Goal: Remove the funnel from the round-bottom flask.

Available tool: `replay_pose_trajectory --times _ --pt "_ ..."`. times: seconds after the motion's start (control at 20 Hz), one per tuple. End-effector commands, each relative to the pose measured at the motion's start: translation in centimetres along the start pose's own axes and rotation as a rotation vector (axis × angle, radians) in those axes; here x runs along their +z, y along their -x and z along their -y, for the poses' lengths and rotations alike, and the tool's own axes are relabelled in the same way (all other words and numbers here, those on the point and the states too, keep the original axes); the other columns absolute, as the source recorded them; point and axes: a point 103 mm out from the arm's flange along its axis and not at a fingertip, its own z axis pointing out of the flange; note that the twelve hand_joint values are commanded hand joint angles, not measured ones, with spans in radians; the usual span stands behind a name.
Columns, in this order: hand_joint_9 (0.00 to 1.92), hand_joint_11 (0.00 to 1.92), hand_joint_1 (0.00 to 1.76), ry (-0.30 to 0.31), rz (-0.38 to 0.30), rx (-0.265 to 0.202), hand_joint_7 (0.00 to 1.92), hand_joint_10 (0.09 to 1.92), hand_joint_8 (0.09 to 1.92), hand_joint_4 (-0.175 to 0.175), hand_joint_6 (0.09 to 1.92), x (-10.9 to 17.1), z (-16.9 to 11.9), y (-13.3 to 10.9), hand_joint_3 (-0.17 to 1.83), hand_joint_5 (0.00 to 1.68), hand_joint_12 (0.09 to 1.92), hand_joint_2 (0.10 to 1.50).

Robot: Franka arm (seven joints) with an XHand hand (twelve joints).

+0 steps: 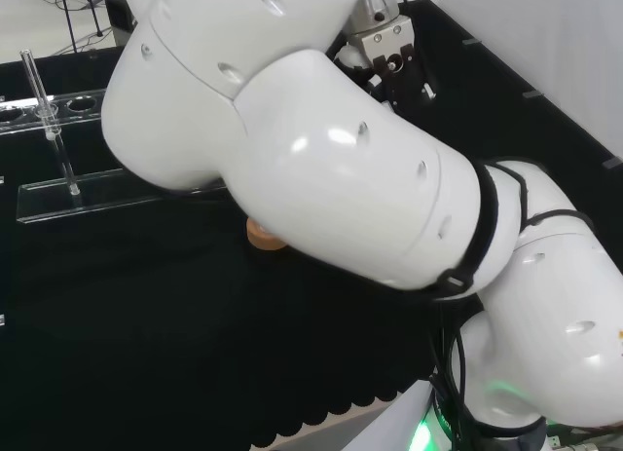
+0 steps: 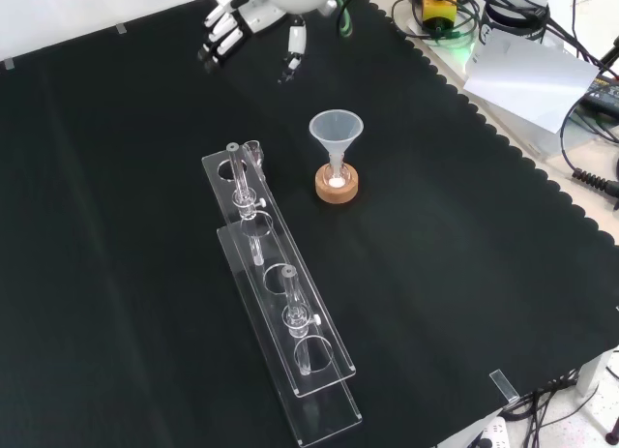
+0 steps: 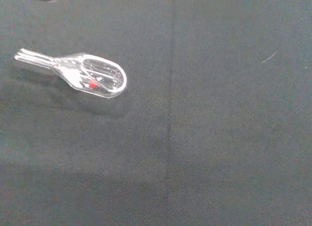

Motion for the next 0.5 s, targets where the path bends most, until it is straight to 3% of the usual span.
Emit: replay_pose_trajectory --times 0.05,0.3,0.5 --pt "0.45 0.24 0.66 0.036 -0.022 0.018 0.16 0.71 0.72 -0.069 0.09 -1.8 5.0 0.1 0.51 0.27 1.39 0.66" --pt "0.46 0.25 0.66 0.056 -0.041 -0.007 0.17 0.71 0.72 -0.069 0.09 -2.8 7.9 -1.4 0.51 0.27 1.39 0.66" --pt "0.49 0.32 0.64 0.059 -0.075 -0.053 0.17 0.69 0.72 -0.068 0.09 -3.2 9.9 -3.6 0.51 0.26 1.39 0.66"
